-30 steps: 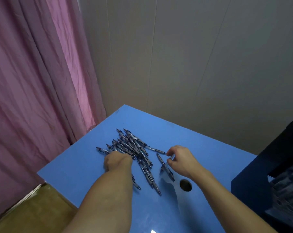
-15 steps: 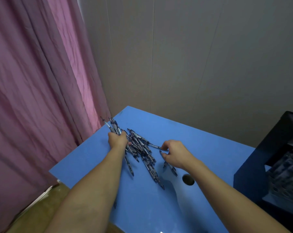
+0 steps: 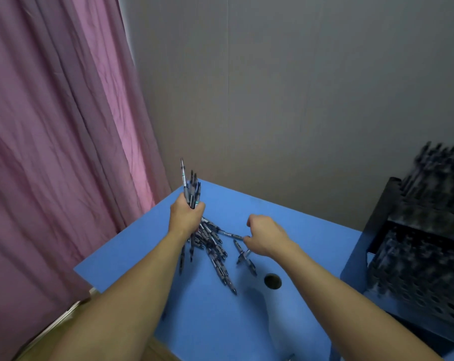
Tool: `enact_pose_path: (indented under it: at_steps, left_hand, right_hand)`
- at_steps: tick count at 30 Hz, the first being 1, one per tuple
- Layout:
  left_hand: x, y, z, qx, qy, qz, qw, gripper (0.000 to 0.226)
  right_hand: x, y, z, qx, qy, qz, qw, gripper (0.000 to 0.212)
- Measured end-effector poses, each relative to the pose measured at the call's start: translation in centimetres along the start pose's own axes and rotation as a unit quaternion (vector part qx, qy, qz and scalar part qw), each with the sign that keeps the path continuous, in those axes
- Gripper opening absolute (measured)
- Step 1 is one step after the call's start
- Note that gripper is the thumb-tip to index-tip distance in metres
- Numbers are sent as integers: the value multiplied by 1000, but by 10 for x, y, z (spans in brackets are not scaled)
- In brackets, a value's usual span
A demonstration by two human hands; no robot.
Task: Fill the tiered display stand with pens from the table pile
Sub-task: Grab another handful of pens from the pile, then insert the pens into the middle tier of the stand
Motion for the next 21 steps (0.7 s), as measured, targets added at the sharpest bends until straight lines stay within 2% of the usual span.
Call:
enact_pose_path:
  at_steps: [5,12,17,21]
  left_hand:
    - [-21,-1,-30,1,-30,19,999,21]
    - [-35,-1,-67,41,-56,24,997,22]
    - [-47,-8,-100,105,-98,28,989,23]
    - [-54,-18,-129,169,-125,20,977,25]
  right_hand:
    - [-7,19,-22,-5,-15,-39,999,29]
    - [-8,25,-70,-25,-53,-23,998,28]
    - [-7,23,-116,-59,-99,-13,993,32]
    - [-12,23,-158,-72,-140,-6,987,28]
Point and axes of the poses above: each hand's wrist, its own z-axis towards the middle knuckle, its own y-axis out of the back of the hand, x = y × z, the point moved 3 cm from there along z, towards the middle knuckle, and after that the axes turned 1 degree about x, right-handed, at the moved point
